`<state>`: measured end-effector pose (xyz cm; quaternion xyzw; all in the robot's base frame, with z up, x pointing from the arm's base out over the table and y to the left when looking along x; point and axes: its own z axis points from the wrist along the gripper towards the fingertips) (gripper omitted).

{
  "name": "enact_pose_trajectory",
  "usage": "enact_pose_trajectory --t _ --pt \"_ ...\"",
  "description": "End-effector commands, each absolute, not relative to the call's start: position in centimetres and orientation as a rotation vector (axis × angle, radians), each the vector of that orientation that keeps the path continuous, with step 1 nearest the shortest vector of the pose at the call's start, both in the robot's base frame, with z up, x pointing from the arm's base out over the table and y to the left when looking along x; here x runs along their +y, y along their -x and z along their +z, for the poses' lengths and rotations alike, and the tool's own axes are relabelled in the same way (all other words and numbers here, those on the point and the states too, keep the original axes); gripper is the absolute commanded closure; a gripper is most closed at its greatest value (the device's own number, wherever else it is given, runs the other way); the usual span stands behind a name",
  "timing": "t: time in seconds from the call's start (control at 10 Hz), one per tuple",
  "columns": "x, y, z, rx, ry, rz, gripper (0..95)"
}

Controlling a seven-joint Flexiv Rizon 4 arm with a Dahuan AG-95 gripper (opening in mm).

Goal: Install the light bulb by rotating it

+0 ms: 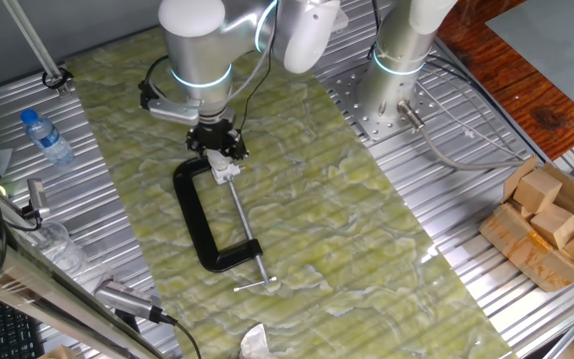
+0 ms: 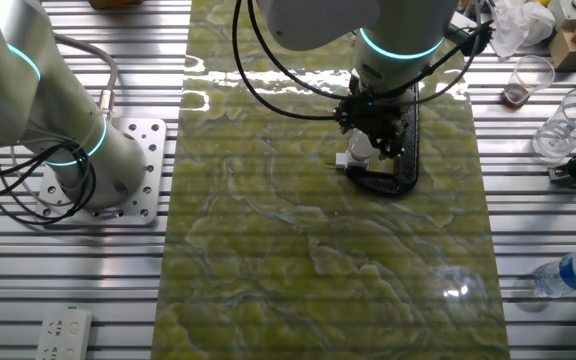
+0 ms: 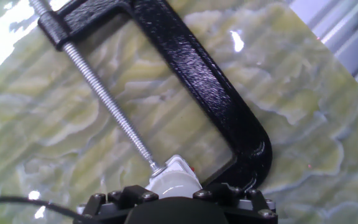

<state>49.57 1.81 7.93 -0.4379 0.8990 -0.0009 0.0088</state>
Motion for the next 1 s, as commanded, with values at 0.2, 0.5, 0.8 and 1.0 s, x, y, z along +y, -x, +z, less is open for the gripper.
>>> enact_pose_trajectory --t 0.2,0.5,0.8,1.0 --pt "1.80 -49.57 7.86 2.749 1.466 -0.011 38.0" --pt "1.80 -49.58 7.86 2.729 1.495 -0.019 38.0" --pt "1.80 -49.58 7.86 2.698 1.549 -0.017 38.0" --pt "1.83 -49.61 7.89 2.683 1.577 -0.020 38.0"
